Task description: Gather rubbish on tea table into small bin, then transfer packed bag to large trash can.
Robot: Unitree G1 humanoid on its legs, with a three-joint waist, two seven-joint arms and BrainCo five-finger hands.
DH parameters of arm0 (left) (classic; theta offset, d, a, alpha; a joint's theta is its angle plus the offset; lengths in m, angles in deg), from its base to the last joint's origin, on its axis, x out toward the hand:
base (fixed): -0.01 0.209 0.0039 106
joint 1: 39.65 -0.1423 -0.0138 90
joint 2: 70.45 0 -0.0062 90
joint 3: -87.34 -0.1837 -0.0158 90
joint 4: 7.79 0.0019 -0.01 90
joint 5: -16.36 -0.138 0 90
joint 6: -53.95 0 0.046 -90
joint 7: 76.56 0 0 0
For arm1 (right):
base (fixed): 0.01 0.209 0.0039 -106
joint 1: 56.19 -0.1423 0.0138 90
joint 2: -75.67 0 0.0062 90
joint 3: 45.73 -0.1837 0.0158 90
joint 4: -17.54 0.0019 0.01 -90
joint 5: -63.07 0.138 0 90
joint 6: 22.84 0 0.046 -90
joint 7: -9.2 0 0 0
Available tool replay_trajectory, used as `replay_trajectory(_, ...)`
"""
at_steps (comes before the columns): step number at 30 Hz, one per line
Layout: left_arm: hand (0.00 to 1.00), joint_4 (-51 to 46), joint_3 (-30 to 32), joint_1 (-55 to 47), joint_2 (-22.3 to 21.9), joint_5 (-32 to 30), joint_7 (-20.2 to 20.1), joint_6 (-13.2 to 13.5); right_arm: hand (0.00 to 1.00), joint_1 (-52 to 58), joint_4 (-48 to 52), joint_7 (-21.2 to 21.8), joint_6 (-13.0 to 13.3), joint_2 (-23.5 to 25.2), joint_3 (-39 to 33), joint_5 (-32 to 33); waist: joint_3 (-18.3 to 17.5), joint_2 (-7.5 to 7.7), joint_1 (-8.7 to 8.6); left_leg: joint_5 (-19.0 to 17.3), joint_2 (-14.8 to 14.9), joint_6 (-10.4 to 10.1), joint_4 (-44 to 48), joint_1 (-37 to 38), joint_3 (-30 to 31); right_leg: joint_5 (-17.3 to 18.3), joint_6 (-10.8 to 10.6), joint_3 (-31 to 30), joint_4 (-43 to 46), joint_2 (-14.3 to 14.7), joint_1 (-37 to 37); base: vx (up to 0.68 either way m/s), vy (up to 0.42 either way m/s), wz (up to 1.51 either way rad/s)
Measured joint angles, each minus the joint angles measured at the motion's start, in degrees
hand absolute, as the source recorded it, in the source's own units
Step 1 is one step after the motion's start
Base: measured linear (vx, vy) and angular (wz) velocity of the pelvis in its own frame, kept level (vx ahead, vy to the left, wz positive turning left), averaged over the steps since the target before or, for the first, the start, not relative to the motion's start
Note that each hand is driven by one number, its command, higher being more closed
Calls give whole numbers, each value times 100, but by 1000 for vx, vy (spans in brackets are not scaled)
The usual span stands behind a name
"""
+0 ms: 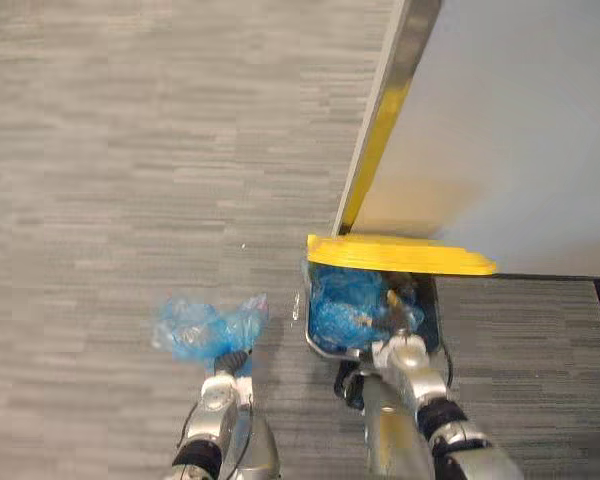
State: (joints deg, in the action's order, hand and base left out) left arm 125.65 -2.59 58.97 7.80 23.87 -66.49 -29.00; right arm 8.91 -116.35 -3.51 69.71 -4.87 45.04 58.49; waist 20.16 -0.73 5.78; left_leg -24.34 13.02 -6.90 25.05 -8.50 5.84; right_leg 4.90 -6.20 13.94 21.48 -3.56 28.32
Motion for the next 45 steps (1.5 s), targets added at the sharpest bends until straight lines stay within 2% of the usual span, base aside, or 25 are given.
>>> replay_trajectory(4, 100, -44, -30, 10, 135, 179, 6, 3, 0, -791, -247, -89, -18, -331, -36, -2, 161, 116, 18, 43, -109, -38, 10, -173, 185, -349, 15, -130, -429, 92, -3, -133, -25, -6)
replay_trajectory(8, 100, -394, -243, 19, 239, 330, 97, 10, 0, -1554, -561, -165, -46, -761, -293, 17, 405, 205, 13, 117, -106, -78, 50, -251, 268, -484, 29, -166, -605, 175, -15, -61, -34, -3)
replay_trajectory(13, 100, -795, -556, 141, 289, 453, 94, 53, 0, -2195, -689, -321, -53, -1218, -667, 278, 661, 236, -65, 101, -134, -106, 259, -364, 288, -574, 58, -188, -624, 161, -21, -19, 12, 1)
replay_trajectory(18, 100, -1167, -813, 167, 300, 539, 82, 141, 0, -2562, -902, -426, -64, -1273, -759, 598, 723, 236, -139, 61, -203, -179, 416, -414, 280, -621, 65, -223, -584, 112, -22, 33, 55, 0)
replay_trajectory(21, 100, -1531, -1045, 259, 297, 685, 58, 157, 0, -2768, -903, -442, -64, -1325, -923, 846, 872, 226, -212, 54, -348, -193, 515, -450, 267, -659, 117, -276, -567, 0, -25, 19, 84, 4)
replay_trajectory(25, 100, -2064, -1374, 292, 360, 1005, -89, 183, 0, -2806, -904, -501, -64, -1336, -1000, 989, 887, 227, -261, 40, -479, -207, 632, -479, 244, -681, 134, -330, -535, -114, -35, 36, 106, 2)
replay_trajectory(30, 100, -3070, -1903, 318, 417, 1303, -252, 235, 0, -2820, -904, -520, -65, -1337, -1013, 1153, 887, 226, -286, 0, -606, -130, 823, -477, 202, -680, 135, -415, -497, -203, -89, 9, 68, -1)
replay_trajectory(35, 100, -3888, -2706, 593, 409, 1423, -387, 308, 0, -2920, -896, -519, -64, -1347, -1026, 1198, 878, 210, -335, -55, -706, -38, 826, -436, 150, -700, 100, -508, -509, -287, -110, -31, 1, -1)
replay_trajectory(40, 100, -4197, -3257, 1207, 279, 1453, -397, 383, 0, -3076, -886, -512, -64, -1347, -1024, 1228, 869, 193, -418, -49, -710, -46, 814, -399, 101, -723, 93, -566, -517, -270, -108, -21, -23, -6)
replay_trajectory(45, 100, -4082, -3334, 1640, 37, 1376, -291, 394, 0, -3311, -845, -462, -64, -1347, -984, 1255, 866, 159, -525, -46, -745, -41, 752, -389, -62, -778, 108, -735, -544, -250, -5, -6, -5, -15)
